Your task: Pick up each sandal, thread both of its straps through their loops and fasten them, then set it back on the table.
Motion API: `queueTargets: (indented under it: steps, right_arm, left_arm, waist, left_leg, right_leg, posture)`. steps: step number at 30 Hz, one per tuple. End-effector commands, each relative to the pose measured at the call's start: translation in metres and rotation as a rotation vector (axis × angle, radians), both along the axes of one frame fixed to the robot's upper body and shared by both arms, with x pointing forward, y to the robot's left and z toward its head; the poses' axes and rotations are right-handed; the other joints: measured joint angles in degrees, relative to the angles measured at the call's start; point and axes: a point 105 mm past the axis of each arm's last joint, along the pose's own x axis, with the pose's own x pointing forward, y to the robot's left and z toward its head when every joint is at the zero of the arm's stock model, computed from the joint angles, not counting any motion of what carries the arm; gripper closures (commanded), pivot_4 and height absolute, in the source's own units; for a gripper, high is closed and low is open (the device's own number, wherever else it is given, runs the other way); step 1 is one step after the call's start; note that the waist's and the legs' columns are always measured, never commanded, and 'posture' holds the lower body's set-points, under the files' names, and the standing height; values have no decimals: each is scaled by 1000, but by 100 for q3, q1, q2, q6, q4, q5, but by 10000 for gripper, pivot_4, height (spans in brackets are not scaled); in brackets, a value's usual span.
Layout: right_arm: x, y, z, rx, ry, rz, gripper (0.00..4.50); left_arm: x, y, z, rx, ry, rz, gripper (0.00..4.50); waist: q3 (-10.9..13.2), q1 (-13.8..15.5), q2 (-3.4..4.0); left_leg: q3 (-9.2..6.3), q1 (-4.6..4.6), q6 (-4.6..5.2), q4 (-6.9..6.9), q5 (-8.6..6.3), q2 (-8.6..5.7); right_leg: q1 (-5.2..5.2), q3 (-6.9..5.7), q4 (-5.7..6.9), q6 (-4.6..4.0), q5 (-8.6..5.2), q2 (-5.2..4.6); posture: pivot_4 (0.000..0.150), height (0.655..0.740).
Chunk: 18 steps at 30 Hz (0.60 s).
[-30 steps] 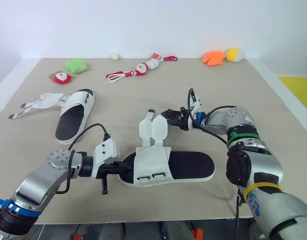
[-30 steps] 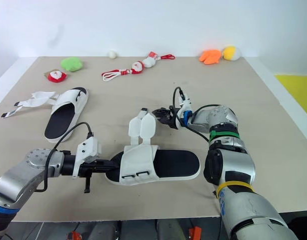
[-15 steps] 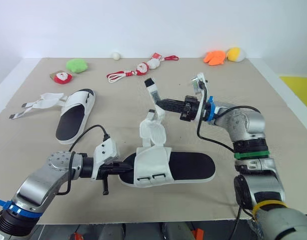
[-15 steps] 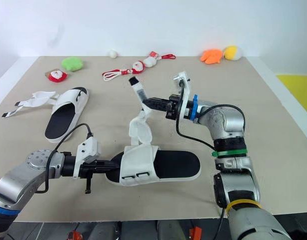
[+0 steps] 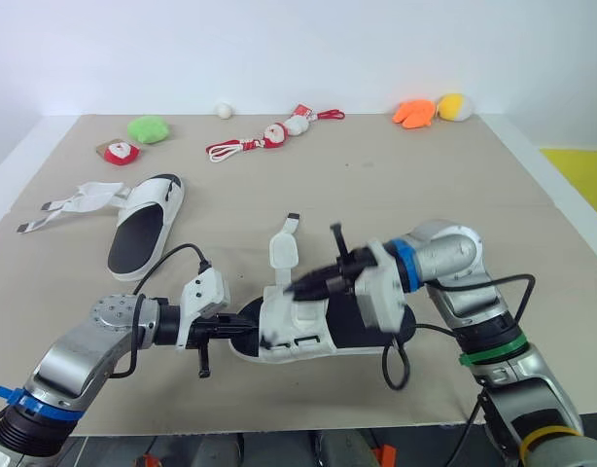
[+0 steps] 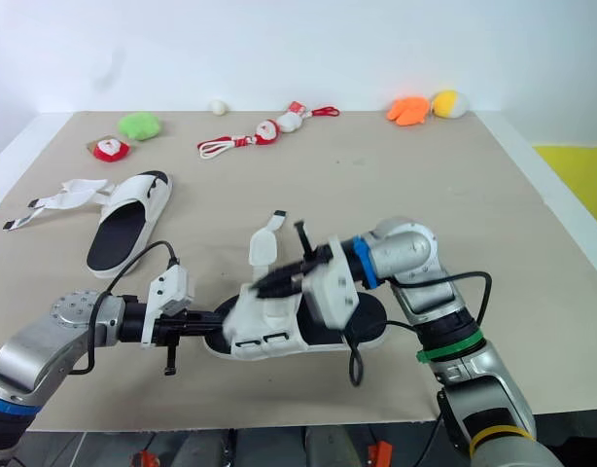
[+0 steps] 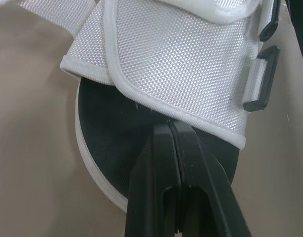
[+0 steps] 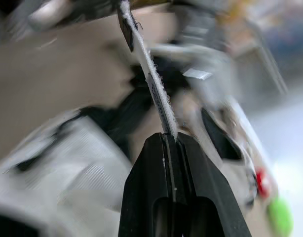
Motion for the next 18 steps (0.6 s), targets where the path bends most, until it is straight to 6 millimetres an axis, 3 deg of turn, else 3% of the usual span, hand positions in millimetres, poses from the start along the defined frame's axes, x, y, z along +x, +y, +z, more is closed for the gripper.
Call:
queueTargets:
  steps: [1, 3, 4, 12, 18]
  right_arm:
    - [-8, -5, -7, -67, -162, 93, 44863]
    - [-15, -5, -8, -64, -182, 131, 44863]
    - [-19, -5, -7, -51, -174, 140, 37933]
    - [-49, -21, -1, -48, -39, 109, 2010]
    - [-58, -38, 5, -64, 290, -76, 556]
  left_arm:
    - [-3, 4, -10, 28, 45, 9, 45000]
    - [-3, 4, -9, 29, 48, 6, 45000]
    - [-3, 4, -9, 30, 49, 5, 45000]
    - [-7, 3, -10, 26, 63, -5, 45000]
    - [-10, 3, -12, 25, 78, -16, 45000]
  waist:
    - [0, 3, 0]
    - [0, 8, 0]
    - [0, 10, 0]
    - [-2, 35, -2]
    - [-2, 39, -1]
  left_leg:
    - [0, 0, 0, 0, 0, -1]
    - [0, 0, 0, 0, 0, -1]
    - [0, 2, 0, 0, 0, -1]
    - [-1, 4, 1, -1, -1, -3]
    - [-1, 7, 2, 0, -1, -3]
  right_leg:
    - [0, 0, 0, -3, -1, -1]
    - [0, 0, 0, -12, 0, -2]
    - [1, 0, 1, -17, -1, -2]
    - [5, 0, 5, -42, -9, -4]
    - [4, -1, 8, -43, -9, -5]
  posture:
    - [1500, 7400]
    - [1500, 7400]
    - [1500, 7400]
    - [1500, 7400]
    - [1500, 7400]
